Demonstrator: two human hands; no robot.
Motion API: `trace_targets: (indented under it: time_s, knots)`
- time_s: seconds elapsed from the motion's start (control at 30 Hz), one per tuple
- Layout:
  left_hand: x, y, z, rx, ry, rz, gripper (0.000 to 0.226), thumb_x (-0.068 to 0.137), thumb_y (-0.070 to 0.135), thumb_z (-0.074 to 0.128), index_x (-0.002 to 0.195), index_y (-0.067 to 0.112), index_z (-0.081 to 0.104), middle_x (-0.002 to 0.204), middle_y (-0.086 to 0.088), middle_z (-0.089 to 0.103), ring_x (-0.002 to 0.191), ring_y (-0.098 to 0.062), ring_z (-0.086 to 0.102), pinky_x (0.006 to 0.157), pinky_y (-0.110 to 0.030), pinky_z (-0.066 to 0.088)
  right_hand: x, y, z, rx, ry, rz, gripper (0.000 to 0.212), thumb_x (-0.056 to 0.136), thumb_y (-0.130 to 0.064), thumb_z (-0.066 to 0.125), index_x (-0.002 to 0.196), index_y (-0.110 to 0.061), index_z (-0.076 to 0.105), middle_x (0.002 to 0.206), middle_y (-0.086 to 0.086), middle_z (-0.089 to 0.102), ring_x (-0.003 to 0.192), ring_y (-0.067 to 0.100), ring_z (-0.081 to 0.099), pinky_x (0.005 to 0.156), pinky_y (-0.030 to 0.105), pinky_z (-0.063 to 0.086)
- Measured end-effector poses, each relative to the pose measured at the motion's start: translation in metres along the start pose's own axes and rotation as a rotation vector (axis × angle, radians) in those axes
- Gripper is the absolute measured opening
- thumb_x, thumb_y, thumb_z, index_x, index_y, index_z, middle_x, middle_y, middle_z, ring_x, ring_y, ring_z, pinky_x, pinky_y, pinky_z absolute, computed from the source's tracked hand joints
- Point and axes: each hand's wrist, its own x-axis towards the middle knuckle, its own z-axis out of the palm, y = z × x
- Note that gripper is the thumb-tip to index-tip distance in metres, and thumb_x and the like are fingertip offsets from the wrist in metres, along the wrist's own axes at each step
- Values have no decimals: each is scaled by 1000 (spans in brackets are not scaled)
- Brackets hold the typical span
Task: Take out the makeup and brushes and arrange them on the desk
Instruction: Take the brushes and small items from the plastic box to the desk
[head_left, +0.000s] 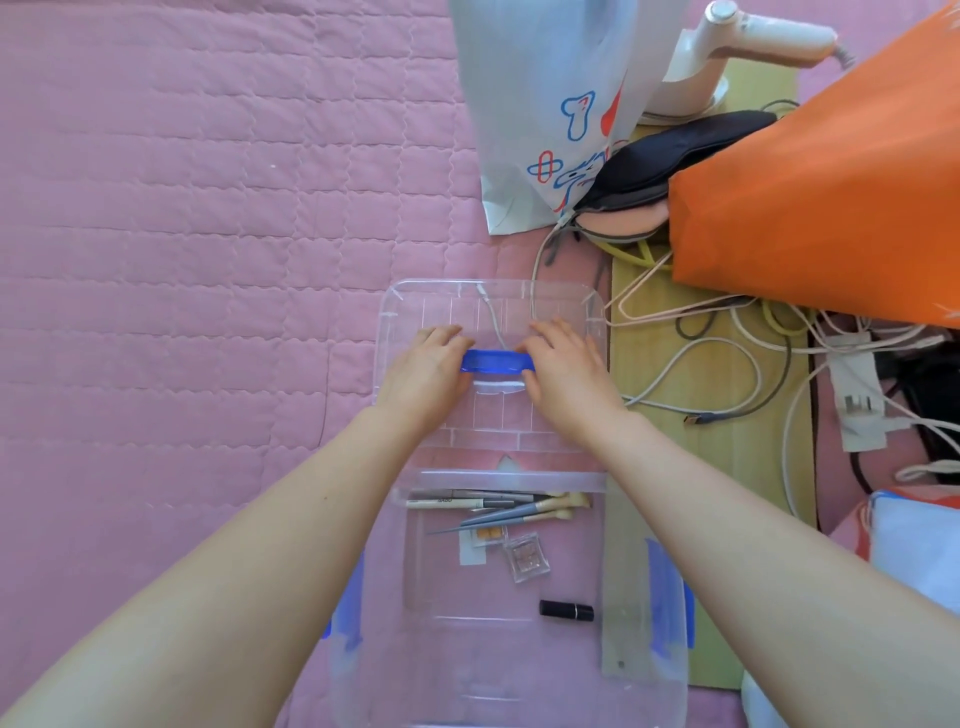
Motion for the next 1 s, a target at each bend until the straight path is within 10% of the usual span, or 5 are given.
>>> trace_targets:
  time_s: [0.57, 1.0]
  knots:
    - [-153, 34, -26, -111, 401, 289, 25, 87, 11, 48, 104, 7, 66, 88, -4, 66, 91, -27, 60, 67, -41, 51, -146, -33, -31, -53, 324, -177, 29, 77, -1, 65, 106, -4, 64, 110, 11, 65, 121, 34, 54, 96, 42, 46]
    - [-196, 28, 55, -37, 147, 214, 15, 81, 16, 55, 88, 11, 67, 83, -4, 65, 82, -30, 61, 51, -34, 48, -218, -24, 48, 22, -35, -68, 30, 82, 3, 54, 111, -6, 54, 108, 11, 52, 109, 28, 47, 78, 36, 45]
